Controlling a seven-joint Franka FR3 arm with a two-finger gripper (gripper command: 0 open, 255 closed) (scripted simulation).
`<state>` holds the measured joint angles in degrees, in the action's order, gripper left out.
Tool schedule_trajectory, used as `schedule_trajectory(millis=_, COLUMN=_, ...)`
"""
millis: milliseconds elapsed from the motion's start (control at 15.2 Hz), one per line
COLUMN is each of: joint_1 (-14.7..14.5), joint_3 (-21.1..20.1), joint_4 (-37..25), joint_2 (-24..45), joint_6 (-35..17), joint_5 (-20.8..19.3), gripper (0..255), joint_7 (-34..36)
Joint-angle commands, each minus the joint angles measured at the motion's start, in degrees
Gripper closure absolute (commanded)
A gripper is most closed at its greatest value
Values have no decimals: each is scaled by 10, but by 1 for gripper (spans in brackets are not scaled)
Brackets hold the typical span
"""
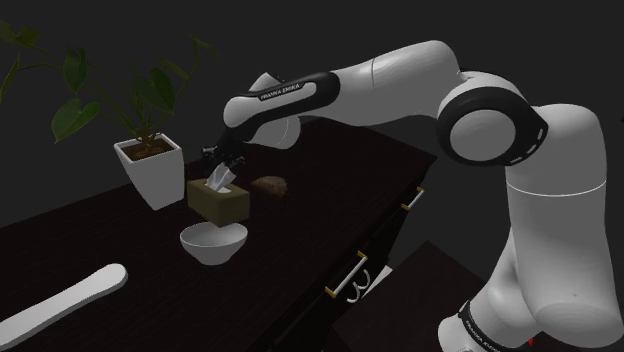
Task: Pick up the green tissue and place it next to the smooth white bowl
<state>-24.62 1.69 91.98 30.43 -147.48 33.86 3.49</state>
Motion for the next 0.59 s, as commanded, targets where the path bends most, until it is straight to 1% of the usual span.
schedule_trajectory(millis=0, joint_1=0, joint_3=-1, joint_4=1, joint_2=1, joint_6=2, joint_5=0, gripper=255, joint_7=0)
schedule_trajectory(millis=66, joint_1=-1, joint_3=-1, joint_4=2, joint_2=1, joint_6=1, joint_5=0, gripper=0, joint_7=0)
schedule_trajectory(millis=396, joint_1=0, joint_3=-1, joint_4=1, joint_2=1, joint_6=2, joint_5=0, gripper=0, joint_7=0)
schedule_trajectory(millis=528, joint_1=3, joint_3=4, joint_4=26, joint_2=-35, joint_6=16, joint_5=-4, gripper=0, joint_7=0)
